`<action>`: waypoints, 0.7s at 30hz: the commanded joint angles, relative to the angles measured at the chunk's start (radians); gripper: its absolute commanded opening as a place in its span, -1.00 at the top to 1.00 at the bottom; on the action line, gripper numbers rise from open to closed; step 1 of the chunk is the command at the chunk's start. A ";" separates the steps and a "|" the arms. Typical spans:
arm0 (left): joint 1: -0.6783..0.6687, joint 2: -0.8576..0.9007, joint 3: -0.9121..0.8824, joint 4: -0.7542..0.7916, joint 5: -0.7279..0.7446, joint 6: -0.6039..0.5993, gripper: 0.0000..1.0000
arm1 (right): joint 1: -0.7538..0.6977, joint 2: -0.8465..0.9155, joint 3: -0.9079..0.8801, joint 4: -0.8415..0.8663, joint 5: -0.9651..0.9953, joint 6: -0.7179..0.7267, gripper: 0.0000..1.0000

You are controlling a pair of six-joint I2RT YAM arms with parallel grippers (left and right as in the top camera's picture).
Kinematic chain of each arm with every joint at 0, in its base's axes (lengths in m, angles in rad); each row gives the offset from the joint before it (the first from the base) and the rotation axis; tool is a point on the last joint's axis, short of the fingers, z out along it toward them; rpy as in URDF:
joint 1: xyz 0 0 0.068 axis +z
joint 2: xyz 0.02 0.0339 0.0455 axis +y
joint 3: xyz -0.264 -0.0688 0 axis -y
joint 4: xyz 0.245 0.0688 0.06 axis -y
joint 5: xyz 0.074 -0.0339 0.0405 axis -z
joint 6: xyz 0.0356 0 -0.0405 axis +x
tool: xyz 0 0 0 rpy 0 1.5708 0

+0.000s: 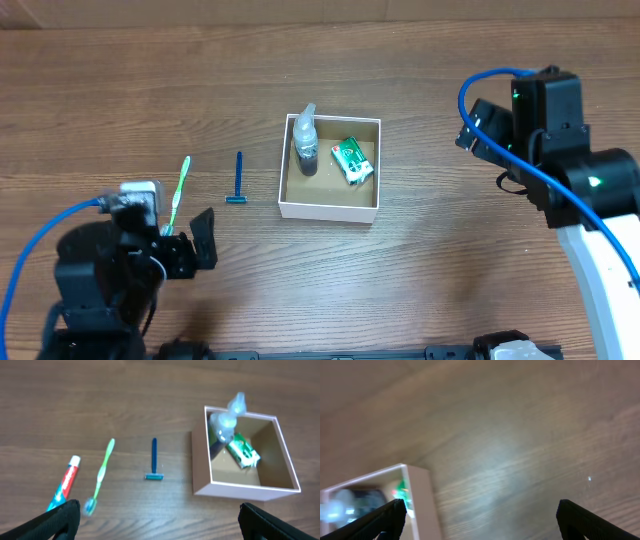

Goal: Pack container
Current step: 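Reach the left gripper to the blue razor and grasp it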

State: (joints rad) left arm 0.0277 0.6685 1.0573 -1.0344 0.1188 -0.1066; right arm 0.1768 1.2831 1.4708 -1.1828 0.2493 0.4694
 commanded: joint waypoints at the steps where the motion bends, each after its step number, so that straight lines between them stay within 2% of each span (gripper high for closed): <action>1: -0.004 0.185 0.230 -0.108 -0.059 -0.048 -1.00 | -0.051 0.008 -0.127 0.029 -0.076 -0.039 -0.96; 4: -0.004 0.423 0.385 -0.232 -0.059 -0.072 -1.00 | -0.060 0.009 -0.229 0.074 -0.139 -0.153 -0.96; 5: -0.004 0.537 0.402 -0.230 -0.048 -0.093 -1.00 | -0.060 0.009 -0.259 0.071 -0.138 -0.164 -0.97; 10: -0.043 0.776 0.402 -0.192 -0.052 -0.073 -1.00 | -0.060 0.010 -0.274 0.069 -0.138 -0.164 -0.98; 16: -0.116 0.835 0.378 -0.129 -0.053 -0.019 -1.00 | -0.060 0.010 -0.274 0.024 -0.139 -0.163 -0.99; 21: -0.149 0.882 0.226 0.011 -0.053 -0.004 -1.00 | -0.060 0.010 -0.274 -0.001 -0.139 -0.163 -1.00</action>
State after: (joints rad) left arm -0.1177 1.5097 1.3617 -1.0782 0.0704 -0.1383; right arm 0.1192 1.3006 1.1999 -1.1805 0.1085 0.3130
